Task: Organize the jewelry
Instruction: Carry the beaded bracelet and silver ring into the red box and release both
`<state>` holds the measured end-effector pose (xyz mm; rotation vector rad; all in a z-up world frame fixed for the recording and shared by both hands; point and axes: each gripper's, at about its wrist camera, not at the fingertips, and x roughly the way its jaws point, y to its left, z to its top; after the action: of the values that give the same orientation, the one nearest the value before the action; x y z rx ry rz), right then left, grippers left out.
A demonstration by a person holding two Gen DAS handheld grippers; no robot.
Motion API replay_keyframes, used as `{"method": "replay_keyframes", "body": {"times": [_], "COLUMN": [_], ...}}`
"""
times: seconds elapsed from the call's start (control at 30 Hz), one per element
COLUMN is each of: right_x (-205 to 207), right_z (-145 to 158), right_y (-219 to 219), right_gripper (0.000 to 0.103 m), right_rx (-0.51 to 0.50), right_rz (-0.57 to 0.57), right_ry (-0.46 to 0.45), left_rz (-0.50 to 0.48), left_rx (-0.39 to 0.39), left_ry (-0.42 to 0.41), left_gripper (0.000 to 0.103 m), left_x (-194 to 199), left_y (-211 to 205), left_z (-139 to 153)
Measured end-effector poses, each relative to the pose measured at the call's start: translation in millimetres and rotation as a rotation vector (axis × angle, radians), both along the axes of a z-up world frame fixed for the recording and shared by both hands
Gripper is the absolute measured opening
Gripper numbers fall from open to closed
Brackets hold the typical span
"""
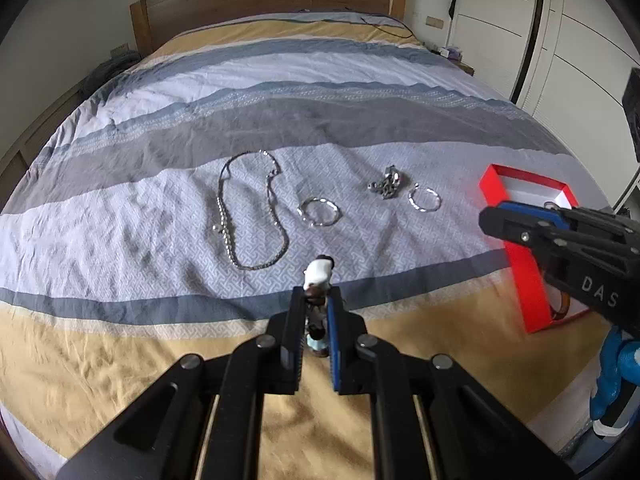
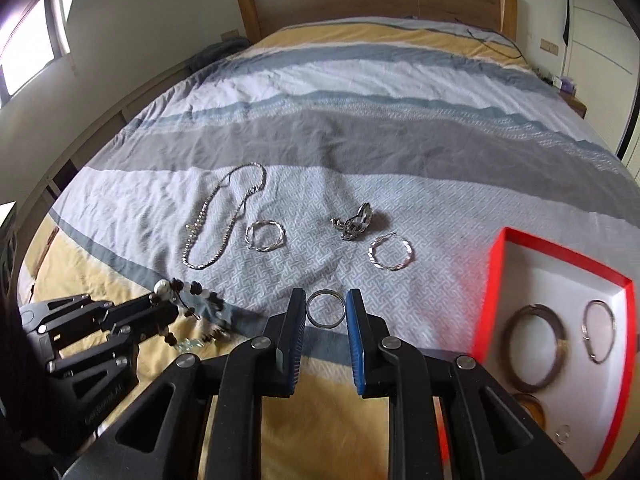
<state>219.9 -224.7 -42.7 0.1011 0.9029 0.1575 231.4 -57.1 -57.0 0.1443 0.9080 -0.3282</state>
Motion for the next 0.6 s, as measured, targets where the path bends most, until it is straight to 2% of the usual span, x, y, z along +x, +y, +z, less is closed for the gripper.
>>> {"method": "replay_keyframes", "body": {"times": [0.1,0.3,0.43,0.6], "right_x": [-18.6,-61.8,-81.7,-88.2], "right_z": [13.1,23.6,17.2,-3.9], "right_y": [-18.1,-86.2,-134.4,-170.9], "right_gripper": [0.02,0.02,0.02,0.02], "right_rx": [-0.004,-0.02,-0.02,-0.005], "right_rz": [-0.025,-0.127,-0.203,-0.24], "right_ry": [-0.017,-0.021,0.001,0.041], "left_rz": [-0.019,-0.101,-0.169,-0.242], "left_rx": [-0.015,-0.066,-0.102,-0.146], "left_ry": [-0.02,-0.034,-0.026,0.006], "left_gripper": [0.009,0.009,0.009,0.009], "left_x": [-9.3,-25.9,-30.7,-25.1], "left_y": [-12.7,-62.6,-106.3,-161.8], "left_z": [17.8,41.7,49.4,46.8]}}
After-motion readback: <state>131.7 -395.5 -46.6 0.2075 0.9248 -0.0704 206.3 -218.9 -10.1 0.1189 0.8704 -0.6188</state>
